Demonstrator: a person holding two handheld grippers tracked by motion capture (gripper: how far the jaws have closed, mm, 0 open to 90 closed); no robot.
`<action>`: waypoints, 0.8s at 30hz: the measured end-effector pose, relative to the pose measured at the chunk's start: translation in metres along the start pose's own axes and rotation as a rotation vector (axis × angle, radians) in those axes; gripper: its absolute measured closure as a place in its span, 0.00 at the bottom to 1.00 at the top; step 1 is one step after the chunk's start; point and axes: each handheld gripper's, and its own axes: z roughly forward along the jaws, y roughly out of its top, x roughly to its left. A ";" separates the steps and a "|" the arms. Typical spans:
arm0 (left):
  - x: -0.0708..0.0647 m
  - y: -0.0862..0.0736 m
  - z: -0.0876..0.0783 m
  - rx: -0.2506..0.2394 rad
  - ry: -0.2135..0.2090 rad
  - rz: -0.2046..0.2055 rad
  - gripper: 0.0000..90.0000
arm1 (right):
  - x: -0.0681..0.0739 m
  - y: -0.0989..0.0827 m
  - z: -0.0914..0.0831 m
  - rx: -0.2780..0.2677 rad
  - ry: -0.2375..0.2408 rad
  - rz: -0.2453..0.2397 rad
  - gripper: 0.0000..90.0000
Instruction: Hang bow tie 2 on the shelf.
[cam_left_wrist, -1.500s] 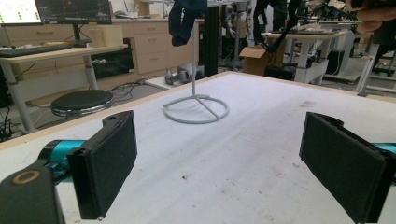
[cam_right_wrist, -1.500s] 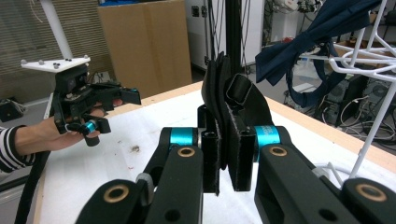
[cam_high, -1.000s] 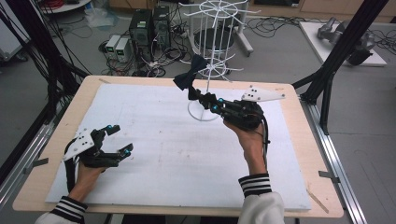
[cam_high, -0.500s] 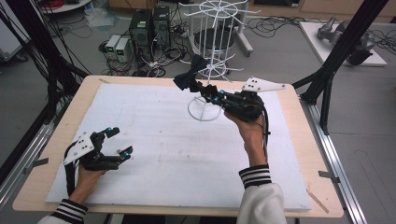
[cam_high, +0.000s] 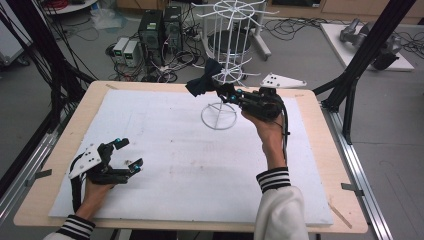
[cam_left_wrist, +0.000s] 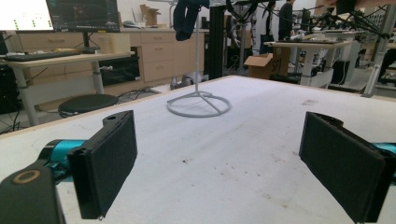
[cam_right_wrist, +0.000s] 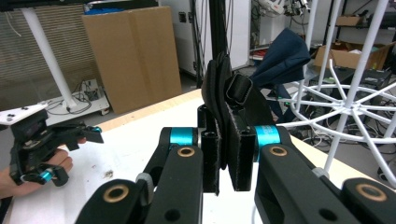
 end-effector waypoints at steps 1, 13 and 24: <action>0.000 0.000 0.000 0.001 0.003 -0.001 0.13 | -0.001 0.000 0.001 0.004 -0.001 0.003 0.95; 0.002 -0.004 -0.002 0.000 0.000 -0.014 0.13 | -0.015 -0.001 0.009 0.012 -0.014 0.030 0.95; 0.002 -0.009 -0.003 0.000 -0.001 -0.016 0.13 | -0.025 -0.002 0.011 -0.004 -0.034 0.053 0.95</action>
